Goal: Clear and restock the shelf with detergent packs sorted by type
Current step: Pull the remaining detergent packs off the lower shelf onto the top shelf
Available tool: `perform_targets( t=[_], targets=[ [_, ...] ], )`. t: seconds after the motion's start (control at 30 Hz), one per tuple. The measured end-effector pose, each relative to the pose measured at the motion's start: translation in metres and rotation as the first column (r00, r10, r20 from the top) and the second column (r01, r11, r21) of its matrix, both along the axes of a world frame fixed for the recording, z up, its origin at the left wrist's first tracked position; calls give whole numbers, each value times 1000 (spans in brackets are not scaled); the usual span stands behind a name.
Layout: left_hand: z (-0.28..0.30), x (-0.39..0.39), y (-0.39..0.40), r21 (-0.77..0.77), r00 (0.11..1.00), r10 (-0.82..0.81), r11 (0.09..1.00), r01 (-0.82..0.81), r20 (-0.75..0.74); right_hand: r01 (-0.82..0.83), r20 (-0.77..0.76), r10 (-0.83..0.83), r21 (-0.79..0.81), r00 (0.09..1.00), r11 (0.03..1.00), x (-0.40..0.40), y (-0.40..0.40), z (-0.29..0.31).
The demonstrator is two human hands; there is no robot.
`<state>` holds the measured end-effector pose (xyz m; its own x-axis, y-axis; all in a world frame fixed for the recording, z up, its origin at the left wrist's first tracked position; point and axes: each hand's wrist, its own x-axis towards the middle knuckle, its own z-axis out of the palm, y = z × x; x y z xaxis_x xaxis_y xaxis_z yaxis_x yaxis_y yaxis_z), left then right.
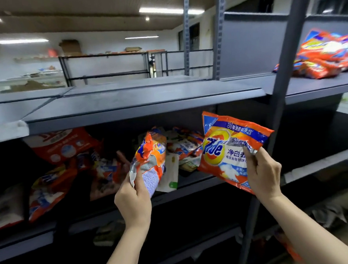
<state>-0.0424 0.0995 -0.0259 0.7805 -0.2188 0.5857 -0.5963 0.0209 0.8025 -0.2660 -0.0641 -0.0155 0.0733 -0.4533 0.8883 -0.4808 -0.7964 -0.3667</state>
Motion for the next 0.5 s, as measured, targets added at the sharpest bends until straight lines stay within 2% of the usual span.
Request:
perform_targets(
  t=[0.23, 0.4, 0.5],
  targets=[
    [24, -73, -49, -89, 966, -259, 962, 257, -17, 172, 49, -171, -19, 984, 985, -86, 0, 17],
    [45, -134, -87, -187, 901, -434, 886, 424, -14, 343, 145, -327, -111, 934, 933, -149, -14, 39],
    [54, -172, -115, -227, 865, -502, 842, 489, 1, 395, 190, -375, -81, 907, 915, -187, -32, 47]
  ],
)
